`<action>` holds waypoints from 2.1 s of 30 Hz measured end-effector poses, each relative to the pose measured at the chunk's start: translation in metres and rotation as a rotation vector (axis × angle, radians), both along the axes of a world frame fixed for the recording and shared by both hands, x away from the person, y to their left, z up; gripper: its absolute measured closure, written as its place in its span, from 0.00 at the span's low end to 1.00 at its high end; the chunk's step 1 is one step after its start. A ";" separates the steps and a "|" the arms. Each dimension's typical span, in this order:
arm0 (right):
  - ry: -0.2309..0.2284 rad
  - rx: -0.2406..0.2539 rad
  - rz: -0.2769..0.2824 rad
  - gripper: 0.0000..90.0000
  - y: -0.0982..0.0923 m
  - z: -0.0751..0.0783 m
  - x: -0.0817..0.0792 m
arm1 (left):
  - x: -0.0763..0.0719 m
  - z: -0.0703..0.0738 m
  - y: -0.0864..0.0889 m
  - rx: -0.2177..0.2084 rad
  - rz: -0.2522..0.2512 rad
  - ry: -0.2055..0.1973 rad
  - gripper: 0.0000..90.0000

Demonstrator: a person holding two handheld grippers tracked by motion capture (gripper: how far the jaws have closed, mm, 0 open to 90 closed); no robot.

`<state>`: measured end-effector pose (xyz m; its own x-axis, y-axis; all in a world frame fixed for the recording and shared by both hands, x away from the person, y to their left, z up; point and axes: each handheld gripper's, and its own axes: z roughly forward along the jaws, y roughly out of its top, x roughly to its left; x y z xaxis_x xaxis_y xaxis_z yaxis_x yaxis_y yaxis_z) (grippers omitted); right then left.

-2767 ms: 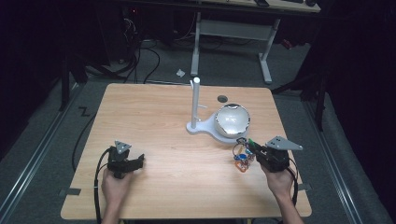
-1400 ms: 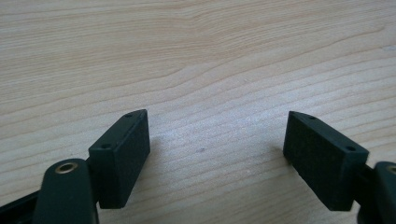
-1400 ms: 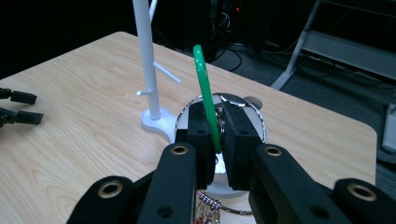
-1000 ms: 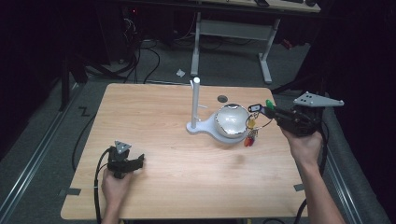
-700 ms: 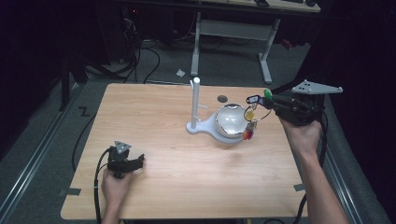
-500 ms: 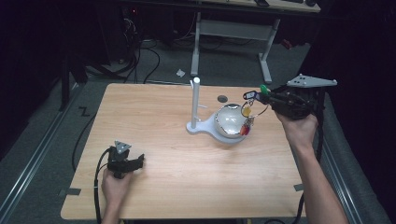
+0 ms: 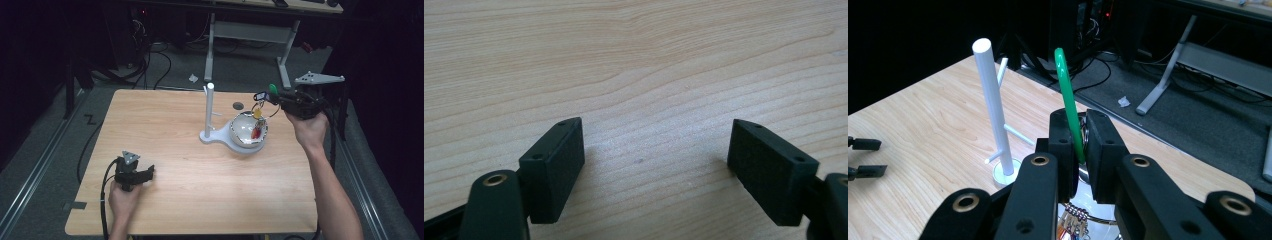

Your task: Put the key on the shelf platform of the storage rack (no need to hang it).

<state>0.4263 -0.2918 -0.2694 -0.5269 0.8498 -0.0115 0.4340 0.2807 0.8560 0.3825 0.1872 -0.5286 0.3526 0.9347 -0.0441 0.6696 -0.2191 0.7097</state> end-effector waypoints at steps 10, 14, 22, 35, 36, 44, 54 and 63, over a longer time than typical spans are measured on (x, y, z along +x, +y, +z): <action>0.032 -0.002 -0.008 0.92 0.004 -0.017 0.012 | 0.000 0.000 0.000 0.000 0.000 0.000 0.26; 0.048 0.002 -0.010 0.92 0.002 -0.024 0.015 | 0.000 0.000 0.000 0.001 0.001 -0.002 0.26; 0.084 -0.011 -0.009 0.92 0.004 -0.042 0.019 | 0.000 0.000 0.000 0.002 0.001 -0.002 0.26; 0.133 -0.024 0.005 0.92 0.011 -0.071 0.024 | 0.000 0.000 0.000 0.001 0.001 -0.002 0.26; 0.136 -0.024 0.007 0.92 0.012 -0.073 0.024 | 0.000 0.000 0.000 0.001 0.001 -0.002 0.26; 0.155 -0.036 0.007 0.92 0.014 -0.083 0.023 | 0.000 0.000 0.000 0.002 0.001 -0.002 0.26; 0.181 -0.032 0.010 0.92 0.016 -0.100 0.024 | 0.000 0.000 0.000 0.002 0.001 -0.002 0.26; 0.201 -0.038 0.006 0.92 0.019 -0.111 0.027 | 0.000 0.000 0.000 0.001 0.001 -0.002 0.26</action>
<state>0.4528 -0.2727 -0.3805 -0.5273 0.8474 0.0624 0.5929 0.3144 0.7414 0.3824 0.1869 -0.5288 0.3517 0.9352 -0.0425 0.6685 -0.2191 0.7107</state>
